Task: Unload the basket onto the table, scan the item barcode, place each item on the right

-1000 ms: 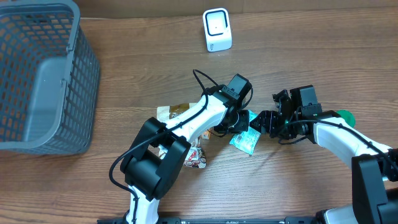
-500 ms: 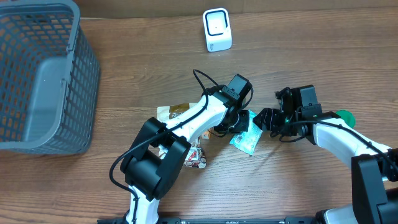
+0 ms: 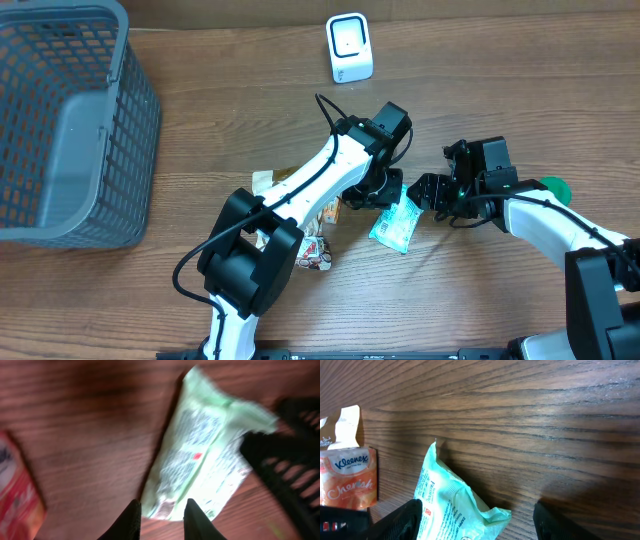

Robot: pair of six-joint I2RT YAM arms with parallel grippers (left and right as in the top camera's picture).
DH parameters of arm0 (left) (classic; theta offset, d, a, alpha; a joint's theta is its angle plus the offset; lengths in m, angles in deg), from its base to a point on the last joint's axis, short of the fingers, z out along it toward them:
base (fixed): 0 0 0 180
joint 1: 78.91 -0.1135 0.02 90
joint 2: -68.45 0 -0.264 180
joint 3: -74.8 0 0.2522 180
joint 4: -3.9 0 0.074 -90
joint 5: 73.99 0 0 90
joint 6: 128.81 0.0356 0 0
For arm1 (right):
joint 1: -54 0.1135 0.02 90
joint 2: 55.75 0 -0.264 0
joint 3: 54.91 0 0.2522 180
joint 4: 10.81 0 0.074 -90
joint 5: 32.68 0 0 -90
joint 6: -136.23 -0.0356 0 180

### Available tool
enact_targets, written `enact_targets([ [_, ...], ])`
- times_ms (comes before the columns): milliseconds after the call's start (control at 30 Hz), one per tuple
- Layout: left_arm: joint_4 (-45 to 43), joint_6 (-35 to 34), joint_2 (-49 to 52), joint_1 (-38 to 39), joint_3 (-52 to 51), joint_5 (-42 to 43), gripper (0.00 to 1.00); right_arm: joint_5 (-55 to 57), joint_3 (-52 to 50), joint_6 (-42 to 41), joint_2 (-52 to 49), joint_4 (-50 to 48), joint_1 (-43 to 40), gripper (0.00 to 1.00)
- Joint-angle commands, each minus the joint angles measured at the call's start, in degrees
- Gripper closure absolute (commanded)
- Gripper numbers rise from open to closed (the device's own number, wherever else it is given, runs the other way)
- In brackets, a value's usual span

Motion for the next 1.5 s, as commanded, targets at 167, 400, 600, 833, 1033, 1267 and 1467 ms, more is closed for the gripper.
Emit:
enact_targets([
  [167,-3.1,1.1,-0.5,0.1,-7.8,0.0,0.79,0.7,-0.4,0.4,-0.2,-0.2,0.2,0.25],
  [400,-11.6,-0.2,-0.3,0.1,-14.1,4.0,0.82,0.7,-0.4,0.4,-0.2,-0.1,0.2,0.24],
  [600,-11.9,-0.2,-0.3,0.1,-14.2,4.0,0.83,0.7,-0.4,0.4,-0.2,1.8,0.2,0.24],
  [833,-8.3,0.2,-0.4,-0.6,-11.3,4.9,0.95,0.7,-0.6,0.4,-0.2,1.6,0.2,0.24],
  [1033,0.4,0.4,-1.0,-1.1,-1.8,0.1,0.96,0.7,-0.6,0.4,-0.2,1.8,0.2,0.23],
  [1267,3.1,1.4,-1.1,1.1,-1.0,2.2,0.72,0.7,-0.6,-0.9,-0.2,2.2,0.2,0.19],
  [1467,1.1,0.8,-1.1,2.7,-5.0,3.8,0.59,0.7,-0.6,-0.9,-0.2,2.2,0.2,0.16],
])
